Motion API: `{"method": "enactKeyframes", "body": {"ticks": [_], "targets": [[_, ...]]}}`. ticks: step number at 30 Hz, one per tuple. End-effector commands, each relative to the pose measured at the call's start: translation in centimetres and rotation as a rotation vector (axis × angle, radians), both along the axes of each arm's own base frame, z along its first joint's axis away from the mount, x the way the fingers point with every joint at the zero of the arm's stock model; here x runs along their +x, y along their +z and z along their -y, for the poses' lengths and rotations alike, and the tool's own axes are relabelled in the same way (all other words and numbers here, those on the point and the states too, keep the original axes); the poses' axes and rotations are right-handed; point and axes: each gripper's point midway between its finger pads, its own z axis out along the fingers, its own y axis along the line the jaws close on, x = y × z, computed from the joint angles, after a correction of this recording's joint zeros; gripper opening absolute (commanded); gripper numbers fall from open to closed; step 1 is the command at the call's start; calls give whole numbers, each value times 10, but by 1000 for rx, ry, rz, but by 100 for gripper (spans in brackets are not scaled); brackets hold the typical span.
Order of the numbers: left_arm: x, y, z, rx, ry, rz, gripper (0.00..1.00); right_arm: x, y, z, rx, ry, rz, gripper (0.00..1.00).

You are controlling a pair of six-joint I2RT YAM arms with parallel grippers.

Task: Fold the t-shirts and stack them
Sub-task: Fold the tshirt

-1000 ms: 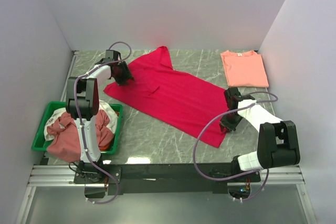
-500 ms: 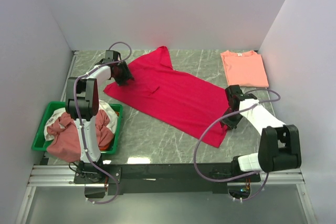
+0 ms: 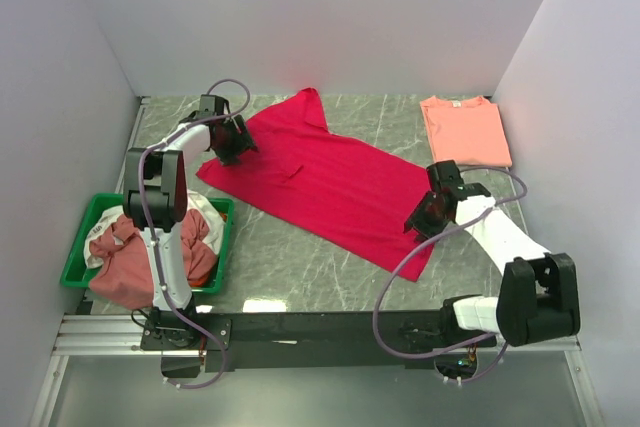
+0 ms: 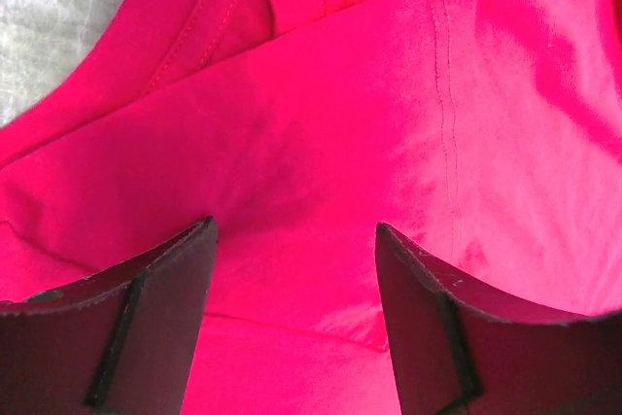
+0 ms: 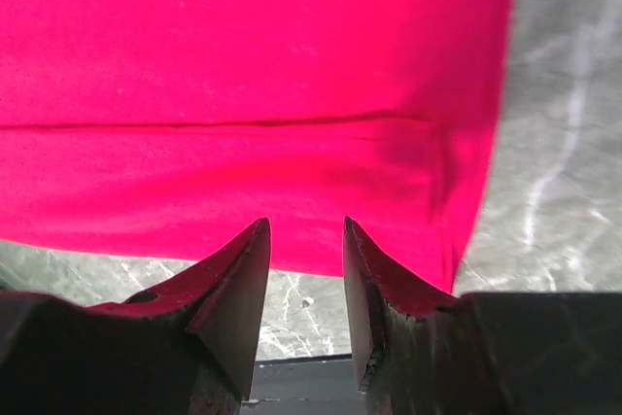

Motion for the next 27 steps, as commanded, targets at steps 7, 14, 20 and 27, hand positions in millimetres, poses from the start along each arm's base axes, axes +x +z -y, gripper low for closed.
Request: {"method": "enactKeyframes", "body": {"ticks": [7,14,20,27], "targets": [[-9,13,1,-2,-34,27,73,2,-45,-12,29,34,-85,43],[-22,-3,-3,23,-43,-1,74,-31,-78,2,-43,6,-247,43],[-43,-15,-14,74,-12,-49,74,-51,-80,7,-58,-18,-301,44],[-63,-20,-20,98,-5,-74,75,-58,-71,9,-66,-31,-313,45]]}}
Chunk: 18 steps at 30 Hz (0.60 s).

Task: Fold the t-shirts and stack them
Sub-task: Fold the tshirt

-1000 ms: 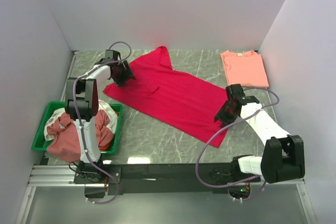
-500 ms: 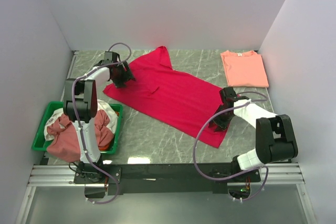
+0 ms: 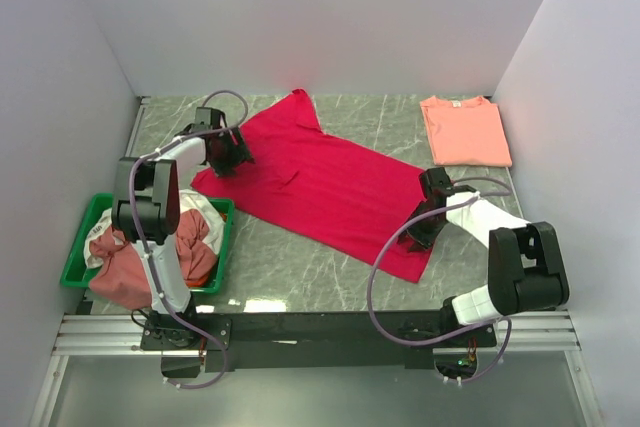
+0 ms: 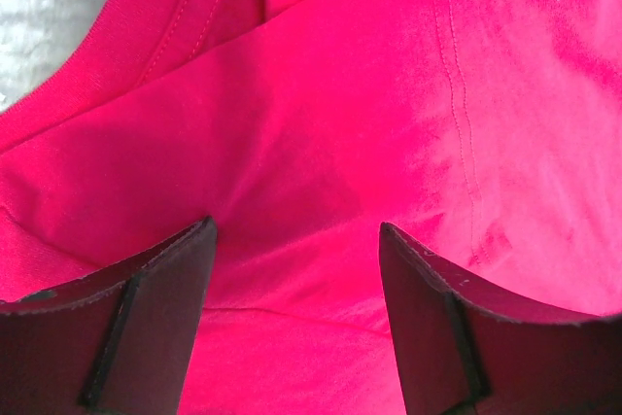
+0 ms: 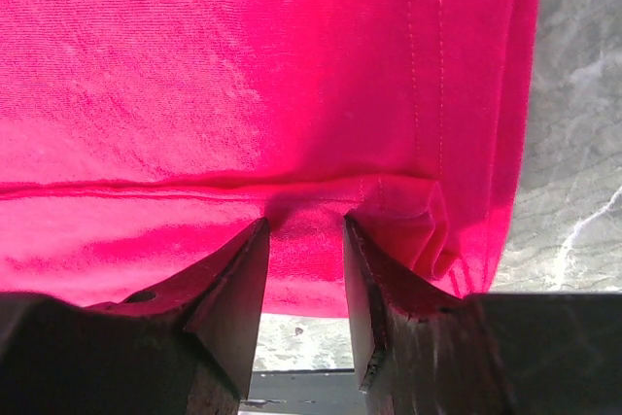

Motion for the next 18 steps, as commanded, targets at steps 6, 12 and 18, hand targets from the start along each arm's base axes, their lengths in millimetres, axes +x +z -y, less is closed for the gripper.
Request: {"method": "enactKeyframes", "body": {"ticks": [6,12,18], "targets": [[-37,-12,-16,87,8,-94,75,-59,-17,19,-91,-7,-170,45],[-36,3,-14,84,-5,-55,76,-54,-5,18,-83,-1,-136,46],[-23,29,-1,104,-65,7,76,-24,33,16,-79,21,-31,47]]}}
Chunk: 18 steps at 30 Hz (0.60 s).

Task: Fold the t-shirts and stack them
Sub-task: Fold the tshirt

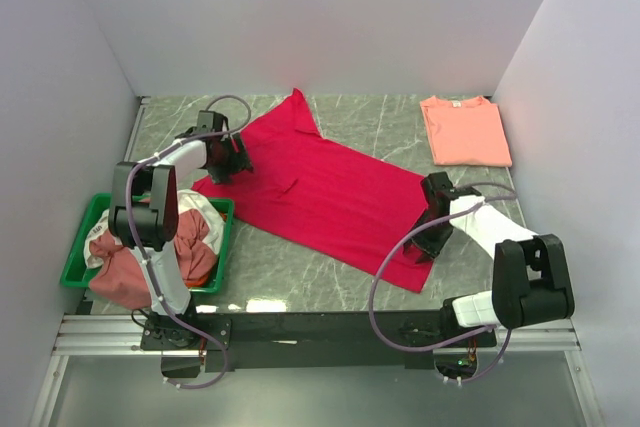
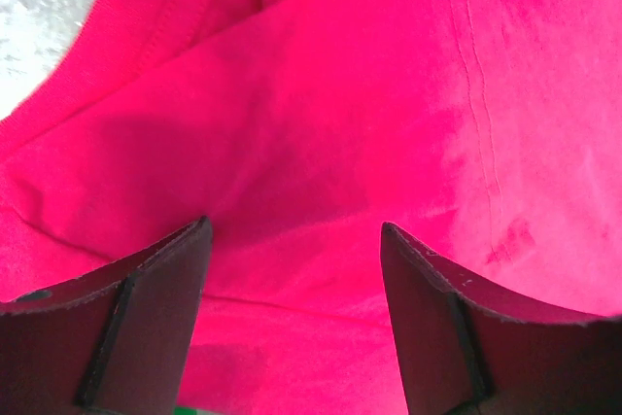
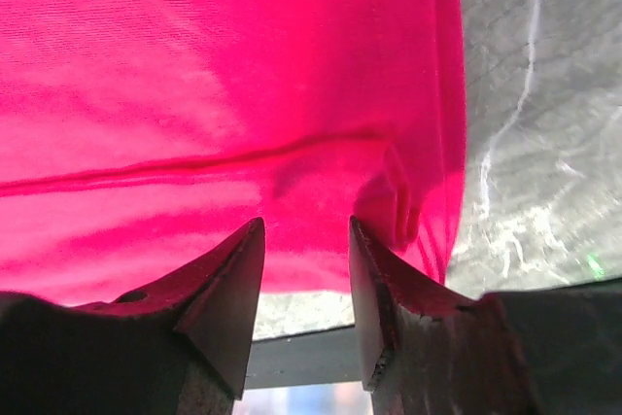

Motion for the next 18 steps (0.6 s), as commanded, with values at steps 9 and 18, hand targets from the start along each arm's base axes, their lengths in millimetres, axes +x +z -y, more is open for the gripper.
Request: {"method": "enactKeyframes", "body": {"ticks": [9,18], "targets": [[39,57,40,-37,-95,128,76,72,50,-2,-31,86,167,49],[58,31,67,-139,-167,109,77,88,6,-10,-14,120,89,46]]}}
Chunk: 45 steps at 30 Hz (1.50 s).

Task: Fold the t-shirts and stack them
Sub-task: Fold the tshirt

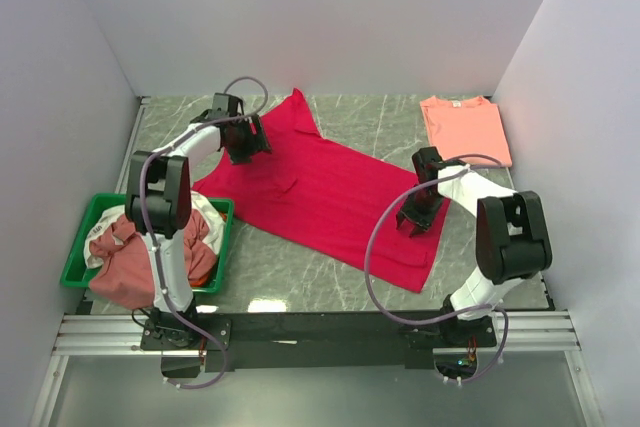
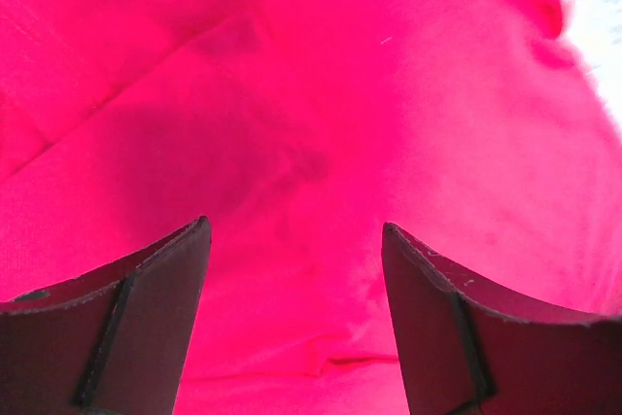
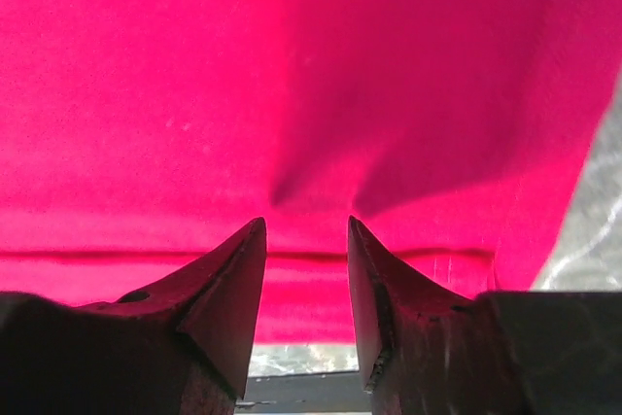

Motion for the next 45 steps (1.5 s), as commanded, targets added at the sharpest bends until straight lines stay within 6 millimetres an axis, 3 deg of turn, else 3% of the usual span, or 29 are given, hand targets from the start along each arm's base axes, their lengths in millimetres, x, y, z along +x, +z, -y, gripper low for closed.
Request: {"method": "enactKeyframes", "body": {"ticks": [1,7,13,22,28,33,38,45], "targets": [[5,-8,14,-52,-55,-3,77,11,-3,-4,8,25,31,46],[-7,-31,4,-4,-32,-47,77,-9,-19,-1,-5,19,-23,46],[-34,-51,-10,50,-2,-117,77,-31,-29,1,0,4,-61,46],[-64,-61,-22,96,12,-150,77,-48,-29,-1,7,1,-71,46],[-77,-55,-26,100,21,-141,77,-57,-26,-4,18,-2,-67,46],[-76,-44,-25,97,23,-122,77,-59,-20,-6,29,-1,-41,46],[-59,-19,-21,82,30,-72,77,-52,-6,-4,17,-1,-4,47],[-27,16,-12,44,35,0,78,-18,34,7,-39,-22,119,49]]}}
